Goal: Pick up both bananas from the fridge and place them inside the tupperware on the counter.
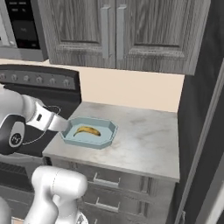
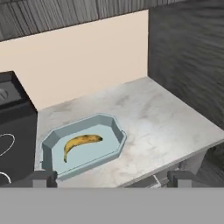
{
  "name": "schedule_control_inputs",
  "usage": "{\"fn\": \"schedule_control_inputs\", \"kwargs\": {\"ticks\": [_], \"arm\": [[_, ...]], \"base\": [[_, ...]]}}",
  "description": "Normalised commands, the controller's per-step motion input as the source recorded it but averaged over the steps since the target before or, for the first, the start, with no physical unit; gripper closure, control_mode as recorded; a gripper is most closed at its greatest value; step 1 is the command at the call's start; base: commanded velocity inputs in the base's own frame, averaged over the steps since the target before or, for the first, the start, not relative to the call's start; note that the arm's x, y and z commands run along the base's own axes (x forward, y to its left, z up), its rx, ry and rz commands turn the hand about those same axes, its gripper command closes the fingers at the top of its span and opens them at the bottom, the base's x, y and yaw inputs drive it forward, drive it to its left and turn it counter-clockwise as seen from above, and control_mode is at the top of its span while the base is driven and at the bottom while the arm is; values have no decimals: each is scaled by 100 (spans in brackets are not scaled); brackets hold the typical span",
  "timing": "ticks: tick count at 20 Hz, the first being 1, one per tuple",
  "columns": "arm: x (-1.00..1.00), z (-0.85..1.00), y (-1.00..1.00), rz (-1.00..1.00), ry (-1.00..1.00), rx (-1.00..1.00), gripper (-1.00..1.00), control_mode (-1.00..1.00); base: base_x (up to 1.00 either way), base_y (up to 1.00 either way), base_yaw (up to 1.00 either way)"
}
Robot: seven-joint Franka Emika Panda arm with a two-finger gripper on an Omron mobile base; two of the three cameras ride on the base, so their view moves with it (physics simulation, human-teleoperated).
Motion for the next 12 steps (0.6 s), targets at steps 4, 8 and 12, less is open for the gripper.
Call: {"fn": "schedule_control_inputs", "kwargs": {"ticks": [4,8,12], "arm": [[0,0,0,0,0,0,-100,100],[0,0,0,0,0,0,-100,100],[0,0,0,0,0,0,-100,100]], "base": [[-94,43,-1],[-97,30,-11],[-74,36,-55]]}}
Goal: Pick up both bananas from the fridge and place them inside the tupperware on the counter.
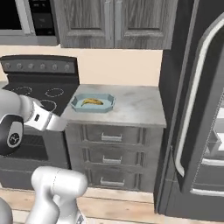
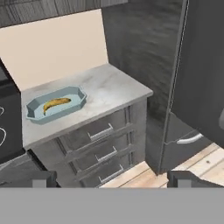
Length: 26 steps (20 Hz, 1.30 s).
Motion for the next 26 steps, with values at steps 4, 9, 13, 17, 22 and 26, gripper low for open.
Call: {"fn": "schedule_control_inputs", "kwargs": {"ticks": [4,9,13,17,22,26], "arm": [[0,0,0,0,0,0,-100,100],[0,0,0,0,0,0,-100,100],[0,0,0,0,0,0,-100,100],[0,0,0,0,0,0,-100,100],[0,0,0,0,0,0,-100,100],[0,0,0,0,0,0,-100,100]], "base": [[-70,17,-81],[-59,3,-100],[-33,-3,-96],[5,-32,-59],[48,-49,-14],[59,-44,7]]}}
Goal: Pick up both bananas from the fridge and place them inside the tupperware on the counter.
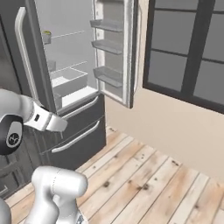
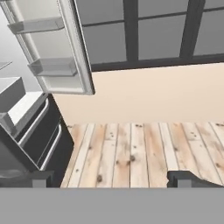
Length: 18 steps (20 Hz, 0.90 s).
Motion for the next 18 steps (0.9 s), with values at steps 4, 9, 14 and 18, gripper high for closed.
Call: {"fn": "schedule_control_inputs", "kwargs": {"ticks": [4,9,14,18], "arm": [[0,0,0,0,0,0,-100,100],[0,0,0,0,0,0,-100,100],[0,0,0,0,0,0,-100,100],[0,0,0,0,0,0,-100,100]], "base": [[44,-67,46],[42,-69,76],[9,-86,78],[0,-92,72]]}}
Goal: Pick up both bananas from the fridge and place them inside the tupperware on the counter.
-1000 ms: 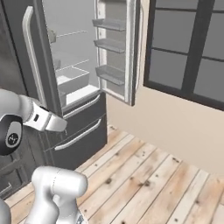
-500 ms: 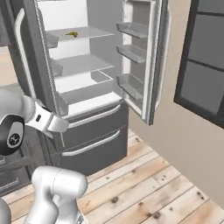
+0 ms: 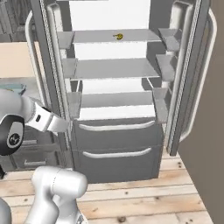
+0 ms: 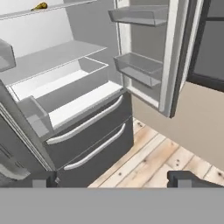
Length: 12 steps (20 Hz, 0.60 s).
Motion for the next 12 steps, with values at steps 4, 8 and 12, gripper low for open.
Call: {"fn": "schedule_control_inputs", "kwargs": {"ticks": [4,8,12], "arm": [[0,0,0,0,0,0,-100,100],[0,0,0,0,0,0,-100,100],[0,0,0,0,0,0,-100,100]], "base": [[0,-79,53],[4,-72,48],[6,-58,14]]}}
